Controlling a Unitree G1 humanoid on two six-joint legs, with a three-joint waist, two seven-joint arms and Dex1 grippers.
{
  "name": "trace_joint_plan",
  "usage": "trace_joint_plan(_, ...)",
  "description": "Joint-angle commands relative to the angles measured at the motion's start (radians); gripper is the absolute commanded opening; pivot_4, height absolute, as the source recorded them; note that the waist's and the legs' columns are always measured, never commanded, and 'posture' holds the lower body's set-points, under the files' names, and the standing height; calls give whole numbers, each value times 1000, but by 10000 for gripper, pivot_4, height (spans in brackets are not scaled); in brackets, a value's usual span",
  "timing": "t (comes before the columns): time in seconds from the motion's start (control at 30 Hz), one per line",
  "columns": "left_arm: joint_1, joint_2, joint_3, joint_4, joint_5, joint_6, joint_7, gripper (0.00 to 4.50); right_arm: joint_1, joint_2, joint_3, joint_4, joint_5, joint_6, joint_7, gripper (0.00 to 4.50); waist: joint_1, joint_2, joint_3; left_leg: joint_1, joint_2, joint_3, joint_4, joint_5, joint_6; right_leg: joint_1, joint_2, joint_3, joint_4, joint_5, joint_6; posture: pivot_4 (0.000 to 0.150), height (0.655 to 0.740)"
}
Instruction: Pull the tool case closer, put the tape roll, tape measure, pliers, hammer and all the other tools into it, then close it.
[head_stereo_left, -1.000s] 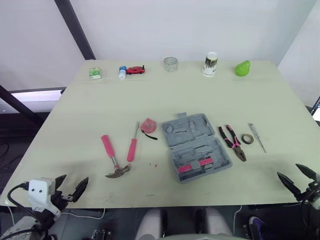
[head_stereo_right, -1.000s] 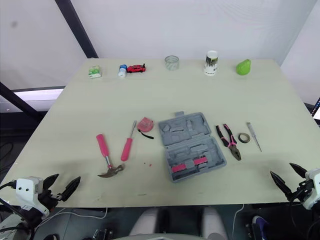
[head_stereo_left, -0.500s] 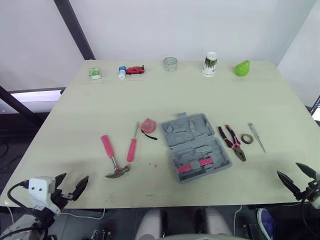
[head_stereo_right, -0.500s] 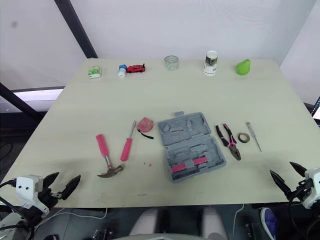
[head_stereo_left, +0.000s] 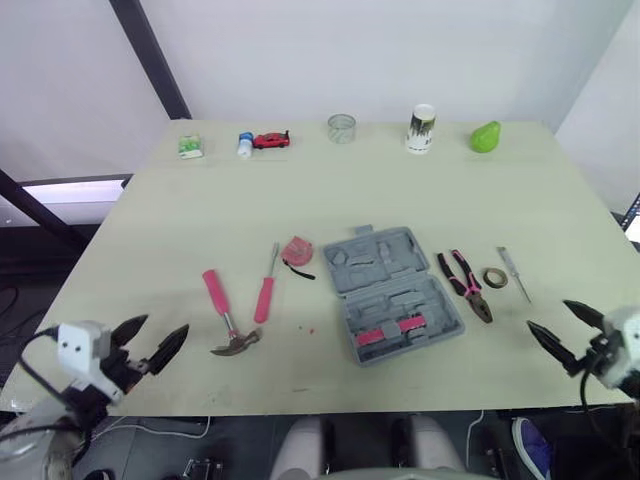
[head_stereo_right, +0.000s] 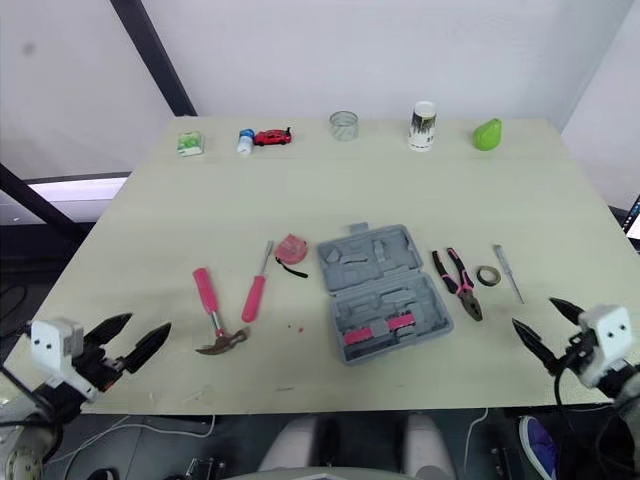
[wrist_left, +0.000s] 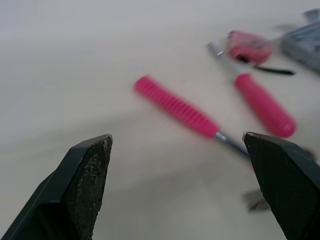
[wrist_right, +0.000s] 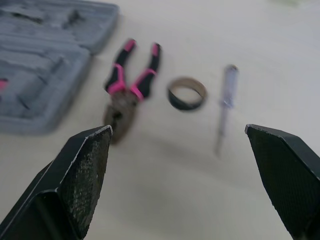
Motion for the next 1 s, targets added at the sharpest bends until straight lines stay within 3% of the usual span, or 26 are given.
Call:
trace_joint_plan(0.03, -23, 36, -57, -97, -3, 35, -30, 44612, -68, -39, 41, -87, -12, 88, -29, 45000, -2, 0, 0, 0, 0, 0, 0, 0, 0, 0, 0, 0, 0, 0, 0, 1500, 7400)
trace_joint_plan(0.2, -80, 52, -129, -142, 5, 57, -51, 44612, -184, -65, 100, -98, 15, 229, -16, 45000, 0, 1, 1, -1, 0, 0, 0, 0, 0, 0, 1, -1, 0, 0, 0, 1500, 7400)
trace_joint_plan(0.4, -222, 62, -308, -102, 56, 59, -133, 44612, -481, -62, 271, 122, -120, 179, 45, 45000, -2, 1, 2, 0, -1, 0, 2, 0, 1, 0, 4, 0, 1, 1, 1, 1500, 7400)
trace_joint_plan(0.43, -247, 62, -328, -85, 65, 59, -142, 45000, -519, -59, 299, 161, -144, 161, 59, 39877, -2, 1, 2, 0, -1, 0, 2, 0, 1, 0, 6, 0, 1, 2, 4, 1500, 7400)
trace_joint_plan(0.47, -274, 60, -349, -62, 75, 54, -153, 39545, -559, -56, 330, 205, -171, 140, 76, 36365, -2, 1, 2, -1, -1, 0, 2, 0, 1, 0, 7, -1, 1, 2, 4, 1500, 7400)
trace_joint_plan(0.53, -317, 61, -389, -21, 99, 39, -176, 37313, -626, -47, 382, 283, -216, 100, 104, 30926, -2, 2, 2, -1, 0, 0, 2, 0, 1, 0, 9, -4, 0, 2, 4, 1500, 7400)
trace_joint_plan(0.57, -335, 64, -410, 1, 116, 31, -189, 30675, -658, -40, 405, 322, -238, 77, 112, 25272, -2, 2, 3, -1, 0, 0, 2, 0, 1, 0, 13, -4, 0, 2, 4, 1500, 7400)
trace_joint_plan(0.73, -438, 56, -514, 147, 220, -30, -229, 8540, -785, 9, 498, 497, -335, -7, 143, 2546, -3, 2, 3, -2, -1, 2, 3, 0, 1, -1, 15, -4, 1, 2, 5, 1500, 7400)
trace_joint_plan(0.77, -454, 47, -521, 167, 221, -32, -230, 3377, -799, 13, 516, 524, -356, -25, 150, 0, -3, 2, 3, -2, -1, 2, 3, 0, 1, -1, 15, -4, 1, 2, 5, 1500, 7400)
trace_joint_plan(0.8, -468, 41, -529, 184, 222, -32, -237, 935, -813, 16, 534, 550, -377, -42, 156, 0, -2, 2, 3, -2, -1, 1, 3, 0, 1, -2, 15, -4, 1, 2, 5, 1500, 7400)
trace_joint_plan(1.0, -540, 21, -584, 268, 261, -53, -275, 935, -895, 32, 596, 701, -474, -137, 155, 0, -3, 2, 3, -3, -1, 1, 4, 1, 1, -2, 15, -4, 2, 2, 5, 1500, 7400)
